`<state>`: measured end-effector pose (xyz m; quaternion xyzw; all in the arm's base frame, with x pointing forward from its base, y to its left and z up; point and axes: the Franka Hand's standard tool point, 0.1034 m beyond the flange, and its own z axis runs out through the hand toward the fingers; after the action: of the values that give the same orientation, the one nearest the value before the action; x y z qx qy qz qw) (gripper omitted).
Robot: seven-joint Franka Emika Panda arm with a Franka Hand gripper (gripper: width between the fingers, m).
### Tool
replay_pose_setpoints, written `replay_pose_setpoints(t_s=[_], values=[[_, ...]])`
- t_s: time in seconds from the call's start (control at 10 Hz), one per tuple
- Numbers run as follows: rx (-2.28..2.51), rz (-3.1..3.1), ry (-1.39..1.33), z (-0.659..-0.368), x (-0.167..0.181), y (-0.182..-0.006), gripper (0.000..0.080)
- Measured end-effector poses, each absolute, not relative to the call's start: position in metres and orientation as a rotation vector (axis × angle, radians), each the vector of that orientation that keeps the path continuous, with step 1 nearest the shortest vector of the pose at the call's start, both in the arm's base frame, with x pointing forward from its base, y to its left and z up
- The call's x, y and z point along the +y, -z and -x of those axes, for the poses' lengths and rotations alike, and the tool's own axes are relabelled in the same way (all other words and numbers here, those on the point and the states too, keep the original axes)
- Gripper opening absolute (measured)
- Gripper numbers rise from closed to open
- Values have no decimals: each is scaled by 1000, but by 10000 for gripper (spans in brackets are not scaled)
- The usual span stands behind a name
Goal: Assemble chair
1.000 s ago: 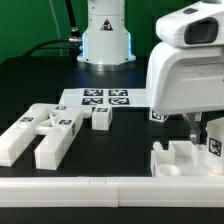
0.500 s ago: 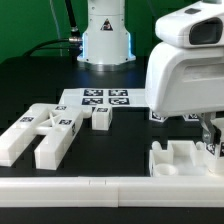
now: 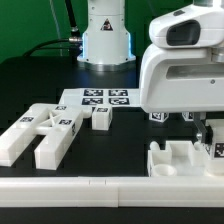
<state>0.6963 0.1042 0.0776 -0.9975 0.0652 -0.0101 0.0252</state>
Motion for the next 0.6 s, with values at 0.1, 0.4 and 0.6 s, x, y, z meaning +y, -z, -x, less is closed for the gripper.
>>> replay_pose_setpoints(t_s=[0.1,0.4,0.6], values=[[403,3065,20,-697,105,-77,288],[806,2975,-22,-697,103,-76,289],[997,2919,-28,-697,103,-76,289]])
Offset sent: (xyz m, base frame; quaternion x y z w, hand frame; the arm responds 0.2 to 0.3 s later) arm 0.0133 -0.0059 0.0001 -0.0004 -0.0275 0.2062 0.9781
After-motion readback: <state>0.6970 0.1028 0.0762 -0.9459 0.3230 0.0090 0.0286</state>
